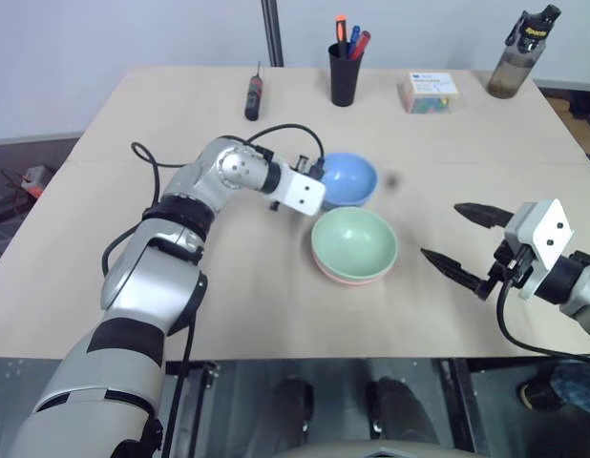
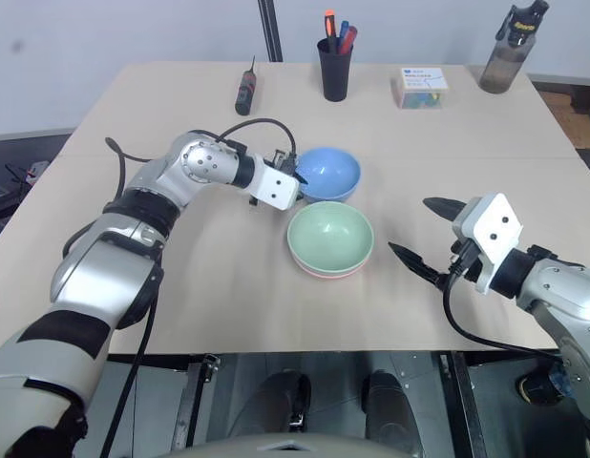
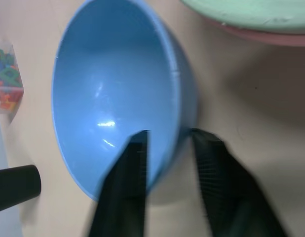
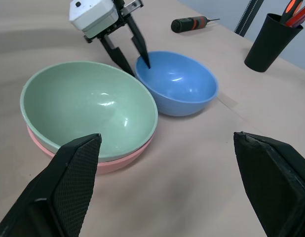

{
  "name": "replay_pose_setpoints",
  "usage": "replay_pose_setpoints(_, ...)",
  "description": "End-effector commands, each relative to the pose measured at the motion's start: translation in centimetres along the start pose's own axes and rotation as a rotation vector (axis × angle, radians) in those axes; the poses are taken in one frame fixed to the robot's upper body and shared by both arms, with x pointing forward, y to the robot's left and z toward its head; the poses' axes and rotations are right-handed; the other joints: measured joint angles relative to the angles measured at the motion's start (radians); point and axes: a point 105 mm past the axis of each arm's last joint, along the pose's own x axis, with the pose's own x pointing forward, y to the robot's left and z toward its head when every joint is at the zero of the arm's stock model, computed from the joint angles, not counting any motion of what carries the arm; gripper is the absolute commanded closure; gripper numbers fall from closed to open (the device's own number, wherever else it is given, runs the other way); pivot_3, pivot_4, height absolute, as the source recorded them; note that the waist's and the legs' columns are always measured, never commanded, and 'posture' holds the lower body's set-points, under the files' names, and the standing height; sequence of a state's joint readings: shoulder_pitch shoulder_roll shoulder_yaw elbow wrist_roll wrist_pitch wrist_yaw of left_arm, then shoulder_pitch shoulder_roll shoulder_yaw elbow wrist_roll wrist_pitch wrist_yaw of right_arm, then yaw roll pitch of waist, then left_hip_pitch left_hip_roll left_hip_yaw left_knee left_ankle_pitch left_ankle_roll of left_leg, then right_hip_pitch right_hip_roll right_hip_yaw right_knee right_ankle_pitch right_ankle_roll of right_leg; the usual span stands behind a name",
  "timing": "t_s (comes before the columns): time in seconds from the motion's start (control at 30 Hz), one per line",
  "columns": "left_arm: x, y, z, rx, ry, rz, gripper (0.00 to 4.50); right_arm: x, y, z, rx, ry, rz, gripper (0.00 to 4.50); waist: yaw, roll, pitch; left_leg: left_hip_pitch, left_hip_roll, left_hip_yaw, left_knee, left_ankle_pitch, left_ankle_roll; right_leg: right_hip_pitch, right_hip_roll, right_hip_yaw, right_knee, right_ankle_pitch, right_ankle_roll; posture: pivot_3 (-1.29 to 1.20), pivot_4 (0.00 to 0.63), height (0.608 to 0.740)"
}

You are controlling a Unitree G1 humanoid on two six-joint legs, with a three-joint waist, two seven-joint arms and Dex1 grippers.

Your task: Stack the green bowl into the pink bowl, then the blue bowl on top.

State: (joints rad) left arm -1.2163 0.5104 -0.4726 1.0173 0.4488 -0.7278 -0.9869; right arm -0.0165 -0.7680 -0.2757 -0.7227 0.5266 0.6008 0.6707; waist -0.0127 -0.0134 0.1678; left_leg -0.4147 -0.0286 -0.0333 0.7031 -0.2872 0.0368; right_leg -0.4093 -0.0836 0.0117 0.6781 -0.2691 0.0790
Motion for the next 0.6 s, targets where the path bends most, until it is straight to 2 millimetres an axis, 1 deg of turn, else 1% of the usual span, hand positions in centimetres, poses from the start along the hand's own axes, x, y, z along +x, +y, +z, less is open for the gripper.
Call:
replay_pose_setpoints(0.03, -0.8, 1.6, 0.8, 0.034, -0.029, 0.059, 4.4, 0.1, -0.1, 0.7, -0.042, -0.022, 0.004, 0.0, 0.0, 0.0, 0.0, 0.0, 0.0, 0.0, 0.0, 0.0, 0.0, 0.0, 0.0, 0.0, 0.0, 0.0, 0.0, 0.0, 0.15, 0.74)
replay_pose_setpoints(0.1, -1.3, 1.8, 0.9, 0.037, -0.046, 0.068, 4.4, 0.1, -0.2, 0.7, -0.044, -0.024, 0.006, 0.0, 0.0, 0.0, 0.0, 0.0, 0.0, 0.0, 0.0, 0.0, 0.0, 0.0, 0.0, 0.0, 0.0, 0.0, 0.0, 0.0, 0.15, 0.74)
replay_pose_setpoints(0.2, -3.1, 2.2, 1.4, 0.051, -0.093, 0.093, 4.4, 0.1, -0.3, 0.5, -0.046, -0.022, 0.005, 0.0, -0.002, 0.0, 0.0, 0.0, 0.0, 0.0, 0.0, 0.0, 0.0, 0.0, 0.0, 0.0, 0.0, 0.0, 0.0, 0.0, 0.15, 0.74)
replay_pose_setpoints(0.3, -4.8, 2.1, 2.9, 0.047, -0.189, 0.093, 4.4, -0.1, -0.5, 0.3, -0.046, -0.019, 0.0, 0.0, -0.004, 0.0, 0.0, 0.0, 0.001, 0.0, 0.0, 0.0, 0.0, 0.0, 0.0, 0.0, 0.0, 0.0, 0.0, 0.0, 0.15, 0.74)
replay_pose_setpoints(0.4, -6.8, 1.0, 5.1, 0.039, -0.285, 0.028, 4.4, -1.0, -0.7, 0.4, -0.024, -0.028, -0.001, 0.0, -0.003, 0.0, 0.0, 0.0, 0.004, 0.0, 0.0, 0.0, 0.0, 0.0, 0.0, 0.001, 0.0, 0.0, 0.0, 0.0, 0.15, 0.74)
replay_pose_setpoints(0.5, -8.2, 0.2, 7.0, 0.035, -0.361, -0.021, 4.4, -2.2, -0.8, 0.4, -0.011, -0.042, 0.001, 0.0, 0.003, 0.0, 0.0, 0.0, 0.004, 0.0, 0.0, 0.0, 0.0, 0.0, 0.0, 0.0, 0.0, 0.0, 0.0, 0.0, 0.15, 0.74)
replay_pose_setpoints(0.6, -9.1, -0.2, 8.7, 0.037, -0.416, -0.07, 4.4, -4.5, -1.0, 0.1, 0.002, -0.04, 0.005, 0.0, 0.008, 0.0, 0.0, 0.001, 0.004, -0.001, 0.001, 0.0, 0.0, 0.001, 0.0, 0.0, 0.0, 0.0, 0.0, 0.0, 0.15, 0.74)
